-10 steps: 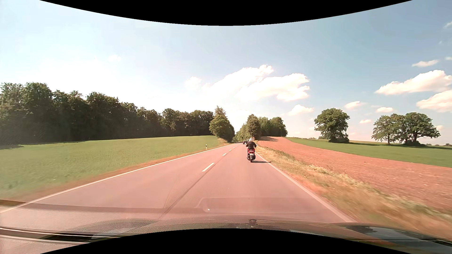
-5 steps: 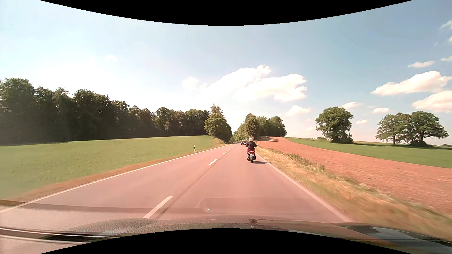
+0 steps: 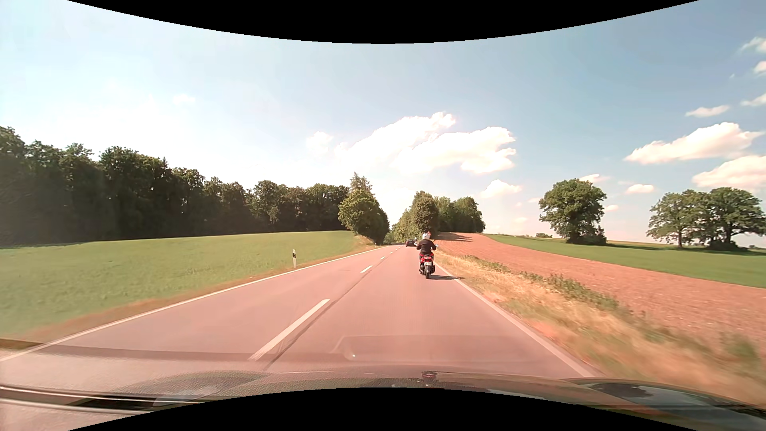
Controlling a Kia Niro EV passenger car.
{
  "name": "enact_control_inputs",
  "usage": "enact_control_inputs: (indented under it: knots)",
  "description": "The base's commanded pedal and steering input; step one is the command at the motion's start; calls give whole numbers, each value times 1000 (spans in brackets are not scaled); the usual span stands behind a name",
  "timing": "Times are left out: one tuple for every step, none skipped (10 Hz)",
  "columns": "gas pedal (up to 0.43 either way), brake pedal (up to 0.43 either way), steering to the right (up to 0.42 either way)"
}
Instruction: Follow the waypoints while adhering to traffic rules and regulations
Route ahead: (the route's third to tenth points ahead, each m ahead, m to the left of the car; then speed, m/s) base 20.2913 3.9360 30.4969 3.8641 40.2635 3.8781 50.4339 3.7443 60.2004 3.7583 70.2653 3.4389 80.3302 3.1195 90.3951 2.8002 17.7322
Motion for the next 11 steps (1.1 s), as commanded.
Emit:
enact_control_inputs:
  knots:
    - [220,6,4]
    - [220,6,4]
    - [220,6,4]
    - [220,6,6]
    - [220,6,6]
    - [220,6,7]
    - [220,6,7]
    - [197,6,7]
    - [0,6,6]
    - [0,6,3]
    - [0,91,1]
